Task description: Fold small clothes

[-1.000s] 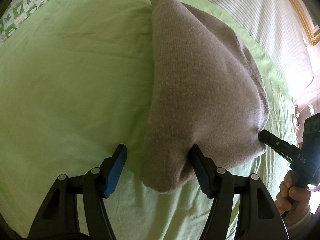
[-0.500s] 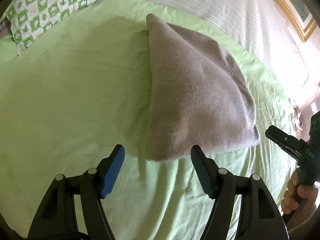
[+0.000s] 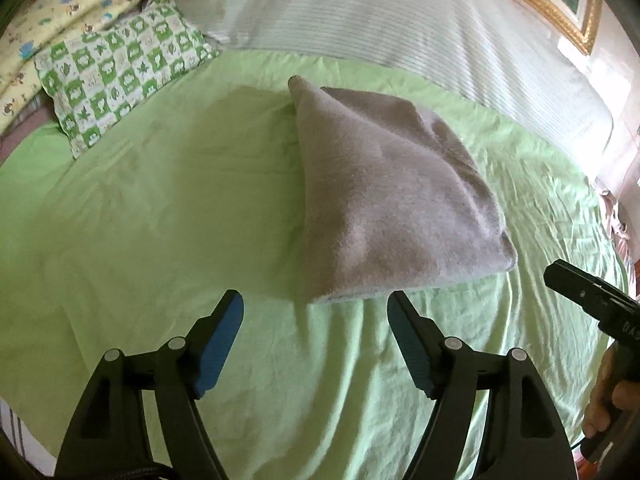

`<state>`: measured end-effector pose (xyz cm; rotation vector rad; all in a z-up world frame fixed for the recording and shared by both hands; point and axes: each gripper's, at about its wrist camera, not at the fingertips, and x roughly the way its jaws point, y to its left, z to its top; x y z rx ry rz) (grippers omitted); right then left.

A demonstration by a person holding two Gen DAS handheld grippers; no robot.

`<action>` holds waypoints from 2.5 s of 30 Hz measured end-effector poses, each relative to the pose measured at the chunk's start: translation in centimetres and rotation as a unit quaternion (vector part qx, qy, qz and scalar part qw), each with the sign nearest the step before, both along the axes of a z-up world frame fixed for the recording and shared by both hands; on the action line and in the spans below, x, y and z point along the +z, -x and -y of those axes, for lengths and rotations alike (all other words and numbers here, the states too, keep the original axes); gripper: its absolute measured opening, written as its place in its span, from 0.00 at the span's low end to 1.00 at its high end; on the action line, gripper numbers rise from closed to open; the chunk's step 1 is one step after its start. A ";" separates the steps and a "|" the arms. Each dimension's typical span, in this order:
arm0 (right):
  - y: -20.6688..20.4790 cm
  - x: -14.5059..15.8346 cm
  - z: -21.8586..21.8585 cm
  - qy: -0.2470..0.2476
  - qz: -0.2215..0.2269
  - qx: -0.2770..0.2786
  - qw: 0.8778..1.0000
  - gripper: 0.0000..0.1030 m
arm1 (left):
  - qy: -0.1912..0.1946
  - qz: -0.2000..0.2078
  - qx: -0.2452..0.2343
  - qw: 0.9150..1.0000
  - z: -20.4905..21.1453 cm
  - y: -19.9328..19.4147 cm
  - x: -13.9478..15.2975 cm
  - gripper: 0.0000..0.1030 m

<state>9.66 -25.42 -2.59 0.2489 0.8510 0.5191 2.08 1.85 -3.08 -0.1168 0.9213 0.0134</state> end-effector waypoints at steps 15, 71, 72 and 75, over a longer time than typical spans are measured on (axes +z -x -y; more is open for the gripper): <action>3.6 3.6 -0.9 0.022 0.067 -0.009 0.997 0.80 | -0.020 0.054 -0.027 0.998 1.3 1.9 4.3 0.82; -0.5 -2.3 -4.6 0.054 0.083 0.005 0.995 0.91 | -0.071 0.045 0.009 0.996 2.3 -2.1 -2.7 0.88; -0.5 -2.3 -4.7 0.053 0.083 0.005 0.995 0.91 | -0.071 0.045 0.008 0.996 2.2 -2.1 -2.7 0.88; -0.6 -2.3 -4.6 0.052 0.082 0.005 0.995 0.91 | -0.071 0.044 0.008 0.996 2.2 -2.2 -2.7 0.88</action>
